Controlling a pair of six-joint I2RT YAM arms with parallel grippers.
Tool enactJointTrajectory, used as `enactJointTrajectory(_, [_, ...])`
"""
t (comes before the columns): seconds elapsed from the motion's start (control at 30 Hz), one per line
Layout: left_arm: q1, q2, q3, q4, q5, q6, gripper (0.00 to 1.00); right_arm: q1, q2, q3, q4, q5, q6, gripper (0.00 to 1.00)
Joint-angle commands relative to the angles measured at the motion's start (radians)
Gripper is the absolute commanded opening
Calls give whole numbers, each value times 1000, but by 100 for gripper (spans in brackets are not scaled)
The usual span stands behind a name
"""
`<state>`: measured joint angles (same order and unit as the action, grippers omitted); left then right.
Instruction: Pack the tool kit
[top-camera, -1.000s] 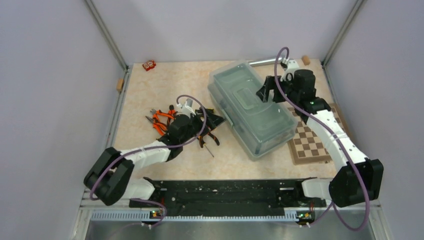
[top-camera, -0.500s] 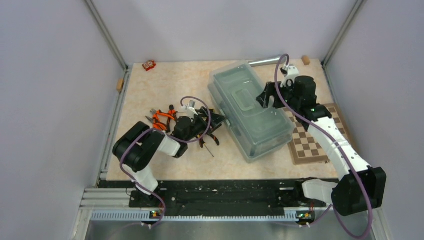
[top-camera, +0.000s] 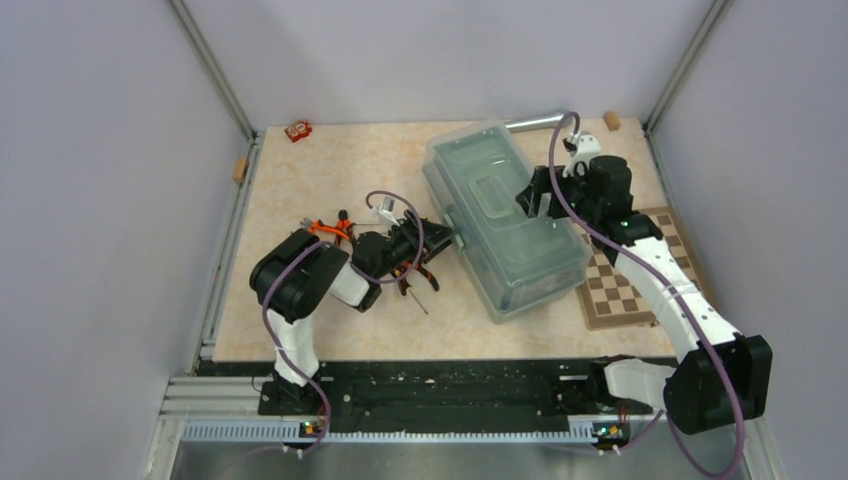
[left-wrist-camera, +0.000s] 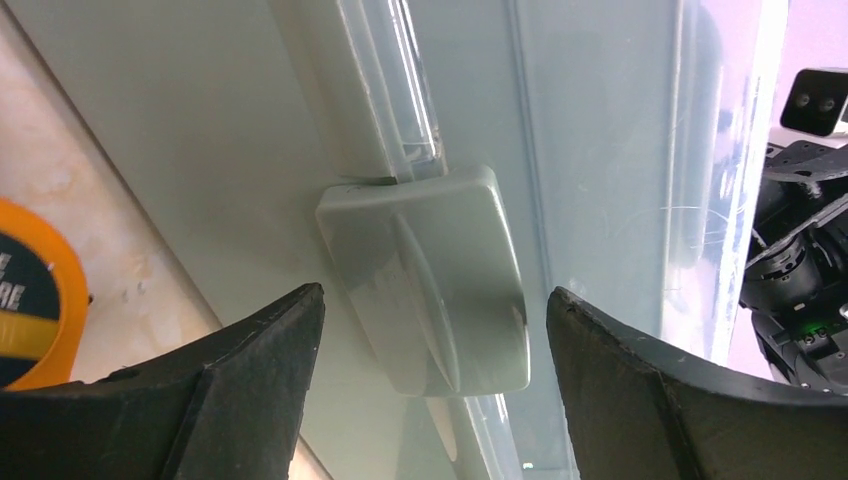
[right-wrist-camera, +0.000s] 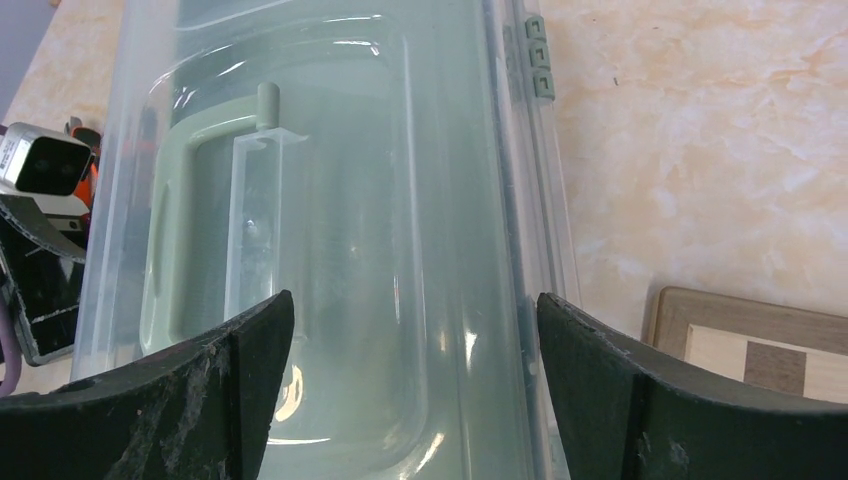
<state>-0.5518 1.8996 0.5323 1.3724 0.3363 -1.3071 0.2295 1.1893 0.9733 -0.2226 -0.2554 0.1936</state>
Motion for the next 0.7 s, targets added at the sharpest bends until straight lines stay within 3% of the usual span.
enactJointTrajectory(0.0, [-14,25,113,71,24,7,84,63,-8,-37,-68,-149,67,88])
enactJointTrajectory(0.3, [3,89,242,59,77,-9,81,63,-20,-72,-29,-153,125,88])
enactJointTrajectory(0.67, [12,168,189,200,80,-99,88,63,-13,-111,19,-171,167,87])
